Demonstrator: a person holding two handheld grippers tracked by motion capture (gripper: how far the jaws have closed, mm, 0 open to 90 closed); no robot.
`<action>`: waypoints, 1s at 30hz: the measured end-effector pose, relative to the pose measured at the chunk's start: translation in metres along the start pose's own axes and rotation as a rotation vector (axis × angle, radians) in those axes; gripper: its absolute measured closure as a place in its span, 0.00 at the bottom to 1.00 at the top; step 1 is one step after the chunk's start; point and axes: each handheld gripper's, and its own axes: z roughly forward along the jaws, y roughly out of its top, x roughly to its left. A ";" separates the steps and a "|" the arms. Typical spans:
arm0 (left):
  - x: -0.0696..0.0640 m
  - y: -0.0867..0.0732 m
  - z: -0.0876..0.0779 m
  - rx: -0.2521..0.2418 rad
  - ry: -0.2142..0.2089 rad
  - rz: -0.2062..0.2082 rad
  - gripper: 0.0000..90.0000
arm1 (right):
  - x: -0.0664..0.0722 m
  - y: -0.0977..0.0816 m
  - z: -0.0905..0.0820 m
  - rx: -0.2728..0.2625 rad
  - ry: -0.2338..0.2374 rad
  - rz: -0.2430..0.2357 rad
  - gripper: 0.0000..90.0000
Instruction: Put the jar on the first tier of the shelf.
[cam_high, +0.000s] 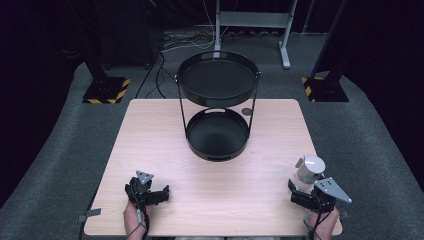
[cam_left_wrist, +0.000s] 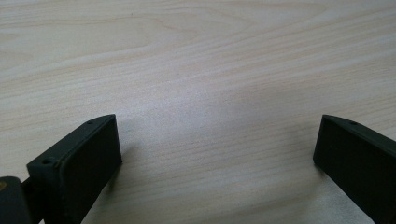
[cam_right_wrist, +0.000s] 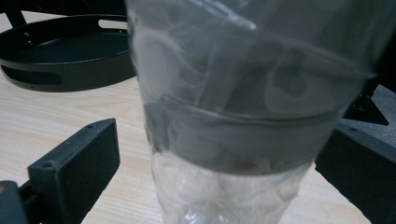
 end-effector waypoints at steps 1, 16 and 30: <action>0.000 0.000 0.000 0.000 0.000 0.000 0.00 | 0.000 0.000 0.002 -0.001 -0.003 -0.001 0.00; 0.000 0.000 0.000 0.000 0.000 0.000 0.00 | 0.001 -0.003 0.008 -0.041 -0.019 0.018 0.00; 0.000 0.000 0.000 0.000 0.000 0.001 0.00 | 0.000 -0.005 0.004 -0.014 -0.015 0.040 0.32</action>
